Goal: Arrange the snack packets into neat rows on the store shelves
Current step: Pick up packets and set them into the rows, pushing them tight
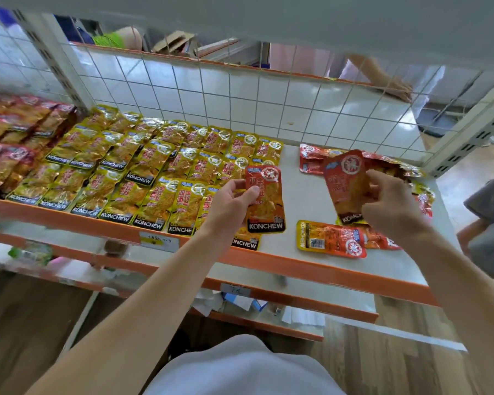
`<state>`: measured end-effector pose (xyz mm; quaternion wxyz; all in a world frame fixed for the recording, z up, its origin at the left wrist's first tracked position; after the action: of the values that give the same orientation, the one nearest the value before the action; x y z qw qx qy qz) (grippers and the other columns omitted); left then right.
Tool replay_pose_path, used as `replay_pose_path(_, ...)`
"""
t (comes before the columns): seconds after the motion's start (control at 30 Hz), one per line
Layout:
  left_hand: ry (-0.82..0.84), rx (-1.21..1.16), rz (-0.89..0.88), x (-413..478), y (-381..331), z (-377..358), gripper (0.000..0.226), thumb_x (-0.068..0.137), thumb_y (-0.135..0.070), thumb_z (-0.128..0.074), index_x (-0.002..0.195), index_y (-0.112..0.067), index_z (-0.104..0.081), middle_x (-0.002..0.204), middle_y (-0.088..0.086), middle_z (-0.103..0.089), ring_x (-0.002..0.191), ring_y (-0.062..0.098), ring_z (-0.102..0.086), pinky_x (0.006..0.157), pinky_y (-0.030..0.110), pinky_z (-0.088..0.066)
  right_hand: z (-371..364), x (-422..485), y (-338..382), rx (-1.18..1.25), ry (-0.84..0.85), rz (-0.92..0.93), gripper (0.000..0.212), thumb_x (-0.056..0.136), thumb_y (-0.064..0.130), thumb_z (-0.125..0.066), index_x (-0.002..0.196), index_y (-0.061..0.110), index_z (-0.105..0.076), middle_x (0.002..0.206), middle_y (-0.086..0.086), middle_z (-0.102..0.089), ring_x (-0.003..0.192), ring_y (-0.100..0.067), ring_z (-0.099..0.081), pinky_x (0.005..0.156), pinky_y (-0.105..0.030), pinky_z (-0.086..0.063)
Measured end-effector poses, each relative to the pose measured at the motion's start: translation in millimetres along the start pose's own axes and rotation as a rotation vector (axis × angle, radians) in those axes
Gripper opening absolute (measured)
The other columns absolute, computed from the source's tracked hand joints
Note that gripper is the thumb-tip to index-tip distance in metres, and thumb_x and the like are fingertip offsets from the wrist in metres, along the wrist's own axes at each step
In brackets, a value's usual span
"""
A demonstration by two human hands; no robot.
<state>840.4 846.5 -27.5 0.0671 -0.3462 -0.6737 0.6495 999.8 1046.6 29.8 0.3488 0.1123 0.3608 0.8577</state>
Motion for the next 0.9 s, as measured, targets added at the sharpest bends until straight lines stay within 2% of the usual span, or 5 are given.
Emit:
replay_pose_path(0.1, 0.02, 0.015, -0.021, -7, 2, 1, 0.034, 0.091, -0.017, -0.072, 0.121, -0.016, -0.057, 0.104, 0.008, -0.075, 0.097, 0.03, -0.073, 0.078, 0.04, -0.06, -13, -14, 7, 0.399, 0.085, -0.098, 0.052, 0.082, -0.022, -0.052, 0.098, 0.024, -0.069, 0.086, 0.007, -0.075, 0.076, -0.002, -0.072, 0.064, -0.013, -0.054)
replay_pose_path(0.37, -0.105, 0.18, -0.173, -37, -7, 33, 0.027, 0.092, -0.008, -0.07, 0.107, -0.026, -0.057, 0.103, 0.012, -0.072, 0.091, 0.026, -0.074, 0.078, 0.041, -0.062, -73, -21, 34, 0.804, 0.428, -0.174, 0.033, 0.091, -0.008, -0.055, 0.112, 0.015, -0.068, 0.105, -0.006, -0.076, 0.094, -0.02, -0.073, 0.083, -0.036, -0.052)
replay_pose_path(0.57, -0.26, 0.082, -0.187, -64, -9, 86, 0.029, 0.093, -0.008, -0.068, 0.103, -0.032, -0.055, 0.099, 0.007, -0.075, 0.085, 0.02, -0.075, 0.072, 0.032, -0.061, -114, -24, 69, 0.799, 0.408, -0.172, 0.025, 0.093, -0.004, -0.059, 0.109, 0.013, -0.069, 0.1, -0.004, -0.077, 0.099, -0.023, -0.073, 0.089, -0.038, -0.054)
replay_pose_path(0.77, -0.374, -0.027, -0.206, -94, -17, 145, 0.027, 0.09, -0.01, -0.072, 0.107, -0.026, -0.059, 0.093, 0.0, -0.078, 0.085, 0.021, -0.076, 0.073, 0.032, -0.061, -148, -34, 125, 0.745, 0.406, -0.06, 0.021, 0.088, 0.004, -0.071, 0.088, 0.025, -0.067, 0.079, 0.012, -0.076, 0.074, -0.003, -0.071, 0.069, -0.021, -0.049)
replay_pose_path(0.9, -0.398, -0.072, -0.216, -112, -31, 190, 0.027, 0.09, -0.015, -0.072, 0.112, -0.026, -0.06, 0.096, 0.001, -0.078, 0.087, 0.022, -0.076, 0.079, 0.034, -0.06, -181, -43, 170, 0.764, 0.409, -0.066, 0.014, 0.087, 0.01, -0.073, 0.1, 0.016, -0.071, 0.091, 0.001, -0.078, 0.089, -0.02, -0.073, 0.084, -0.037, -0.055)
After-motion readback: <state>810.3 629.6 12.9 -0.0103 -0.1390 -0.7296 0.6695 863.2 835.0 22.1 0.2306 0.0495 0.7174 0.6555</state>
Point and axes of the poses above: each hand's wrist, its own x-axis towards the middle knuckle, its own z-axis out of the back of the hand, y = z × x, the point moved 2 cm from there along x, towards the middle knuckle
